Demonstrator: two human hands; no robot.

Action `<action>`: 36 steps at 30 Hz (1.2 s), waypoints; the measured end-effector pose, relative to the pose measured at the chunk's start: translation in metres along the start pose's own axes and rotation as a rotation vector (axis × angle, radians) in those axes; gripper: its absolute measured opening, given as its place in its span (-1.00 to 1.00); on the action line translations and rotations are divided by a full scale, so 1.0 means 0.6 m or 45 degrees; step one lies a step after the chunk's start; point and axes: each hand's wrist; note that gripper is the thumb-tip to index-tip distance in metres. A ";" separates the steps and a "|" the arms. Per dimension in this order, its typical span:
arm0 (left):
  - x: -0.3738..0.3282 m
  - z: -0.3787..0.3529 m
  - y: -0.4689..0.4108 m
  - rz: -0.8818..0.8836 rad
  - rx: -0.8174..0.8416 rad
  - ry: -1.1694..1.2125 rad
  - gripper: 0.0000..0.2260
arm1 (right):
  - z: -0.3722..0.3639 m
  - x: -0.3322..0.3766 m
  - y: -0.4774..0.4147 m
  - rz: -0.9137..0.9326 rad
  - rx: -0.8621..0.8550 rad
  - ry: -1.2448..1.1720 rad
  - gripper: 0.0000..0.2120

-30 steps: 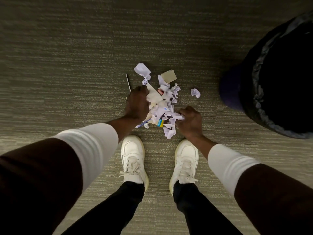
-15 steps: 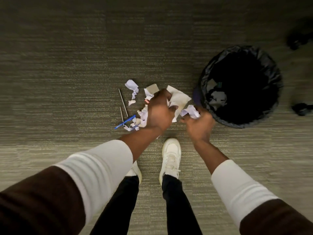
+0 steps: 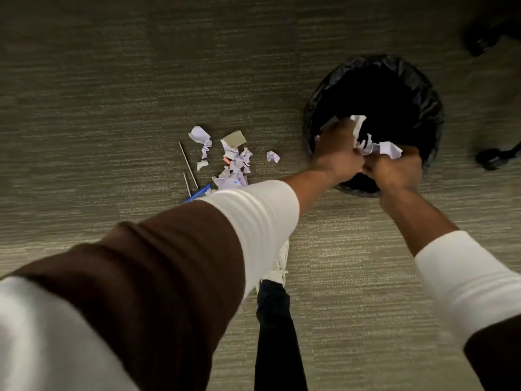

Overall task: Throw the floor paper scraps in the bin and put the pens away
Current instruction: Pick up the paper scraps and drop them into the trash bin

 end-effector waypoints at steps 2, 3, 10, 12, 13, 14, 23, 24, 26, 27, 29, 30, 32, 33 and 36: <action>0.000 -0.009 0.002 -0.061 0.036 0.014 -0.55 | 0.004 -0.004 -0.014 -0.039 0.047 -0.100 -0.37; 0.002 -0.011 0.003 -0.095 0.041 0.008 -0.56 | 0.006 0.024 0.015 -0.066 0.044 -0.129 -0.39; 0.074 0.009 0.009 -0.003 -0.012 -0.020 -0.83 | -0.003 0.065 0.080 0.014 -0.083 0.137 -0.49; 0.109 0.029 0.013 0.041 -0.016 -0.046 -0.87 | -0.007 0.051 0.079 0.176 -0.038 0.204 -0.60; 0.129 0.041 0.016 0.059 -0.026 -0.080 -0.87 | -0.013 0.043 0.079 0.284 0.002 0.185 -0.67; 0.149 0.053 0.021 0.073 -0.045 -0.109 -0.87 | -0.023 0.035 0.082 0.408 0.043 0.181 -0.75; 0.381 0.140 0.071 0.385 -0.092 -0.468 -0.88 | -0.199 0.014 0.223 0.877 0.614 0.479 -0.67; 0.394 0.144 0.076 0.382 -0.084 -0.515 -0.88 | -0.213 0.007 0.226 0.878 0.667 0.602 -0.58; 0.433 0.154 0.074 0.379 -0.075 -0.612 -0.86 | -0.262 -0.010 0.231 0.844 0.780 0.875 -0.37; 0.453 0.160 0.070 0.385 -0.085 -0.639 -0.86 | -0.288 -0.019 0.231 0.809 0.841 0.986 -0.29; 0.494 0.170 0.056 0.408 -0.106 -0.636 -0.86 | -0.338 -0.041 0.225 0.748 0.902 1.074 -0.15; 0.512 0.175 0.049 0.403 -0.099 -0.640 -0.84 | -0.361 -0.053 0.219 0.721 0.909 1.084 -0.09; 0.543 0.183 0.033 0.382 -0.055 -0.711 -0.81 | -0.406 -0.075 0.207 0.698 0.907 1.096 0.00; 0.557 0.184 0.024 0.371 -0.030 -0.759 -0.80 | -0.428 -0.088 0.199 0.695 0.892 1.106 0.02; 0.606 0.181 -0.010 0.316 -0.011 -0.859 -0.67 | -0.493 -0.111 0.180 0.736 0.882 1.127 0.07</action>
Point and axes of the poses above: each hand's wrist, its own y-axis away from the middle knuckle, its own z-axis out of the back of the hand, x = y × z, and after that the axes turned 7 degrees about -y, right-handed
